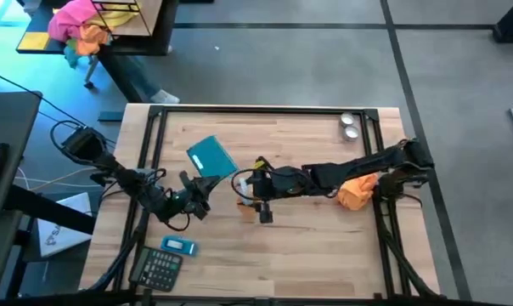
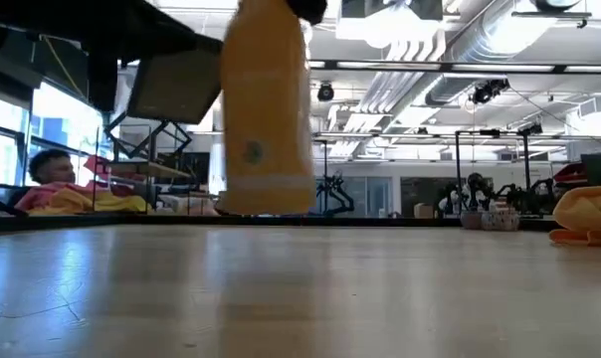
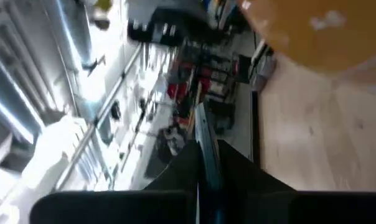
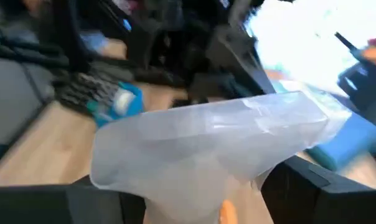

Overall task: Apply microfiber cloth
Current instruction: Wipe tablet with a microfiber cloth

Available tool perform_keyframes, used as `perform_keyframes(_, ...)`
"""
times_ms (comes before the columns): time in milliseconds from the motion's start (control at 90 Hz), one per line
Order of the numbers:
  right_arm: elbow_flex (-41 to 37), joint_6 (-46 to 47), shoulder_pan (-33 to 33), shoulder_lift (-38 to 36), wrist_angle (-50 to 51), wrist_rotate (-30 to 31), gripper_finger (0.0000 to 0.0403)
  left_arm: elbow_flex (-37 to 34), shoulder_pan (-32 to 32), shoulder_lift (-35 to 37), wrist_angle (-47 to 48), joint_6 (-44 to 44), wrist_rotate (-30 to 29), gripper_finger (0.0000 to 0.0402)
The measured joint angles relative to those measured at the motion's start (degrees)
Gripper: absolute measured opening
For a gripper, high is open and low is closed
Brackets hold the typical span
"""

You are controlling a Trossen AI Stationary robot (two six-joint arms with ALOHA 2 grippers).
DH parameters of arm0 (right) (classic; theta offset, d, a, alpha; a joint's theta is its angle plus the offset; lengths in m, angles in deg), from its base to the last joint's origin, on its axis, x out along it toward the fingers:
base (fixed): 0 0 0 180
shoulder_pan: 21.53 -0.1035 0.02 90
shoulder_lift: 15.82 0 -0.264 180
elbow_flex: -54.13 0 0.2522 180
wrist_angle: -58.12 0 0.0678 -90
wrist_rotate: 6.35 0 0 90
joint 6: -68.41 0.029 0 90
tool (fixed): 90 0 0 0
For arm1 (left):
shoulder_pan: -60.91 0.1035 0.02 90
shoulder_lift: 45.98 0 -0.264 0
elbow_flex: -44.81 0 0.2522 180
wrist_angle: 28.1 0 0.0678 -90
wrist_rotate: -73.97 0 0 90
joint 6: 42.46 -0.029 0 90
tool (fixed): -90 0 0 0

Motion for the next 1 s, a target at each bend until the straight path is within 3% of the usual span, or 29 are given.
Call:
perform_keyframes(133,-1.2,4.4,-0.3,-2.1,4.3,8.9,0.0229,0.0,-0.1,0.0,0.0,0.8,0.3,0.0010)
perform_keyframes(200,-4.4,6.1,-0.6,-3.8,1.2,9.6,0.0229,0.0,-0.1,0.0,-0.1,1.0,0.2,0.0010)
perform_keyframes(389,-20.8,10.2,-1.8,-13.7,-14.6,13.1,0.0229,0.0,-0.6,0.7,-3.7,4.3,0.3,0.0010)
perform_keyframes(589,-36.6,12.9,0.1,-28.9,-18.5,22.2,0.0229,0.0,-1.2,1.8,-3.9,9.4,1.6,0.0010)
perform_keyframes(811,-43.1,8.8,5.5,-39.9,-18.3,22.2,0.0229,0.0,-0.3,3.1,-8.1,9.5,1.9,0.0010)
perform_keyframes(1000,-45.7,9.0,11.7,-42.4,-14.3,18.1,0.0235,1.8,0.7,4.5,-11.3,15.1,-0.6,0.0010)
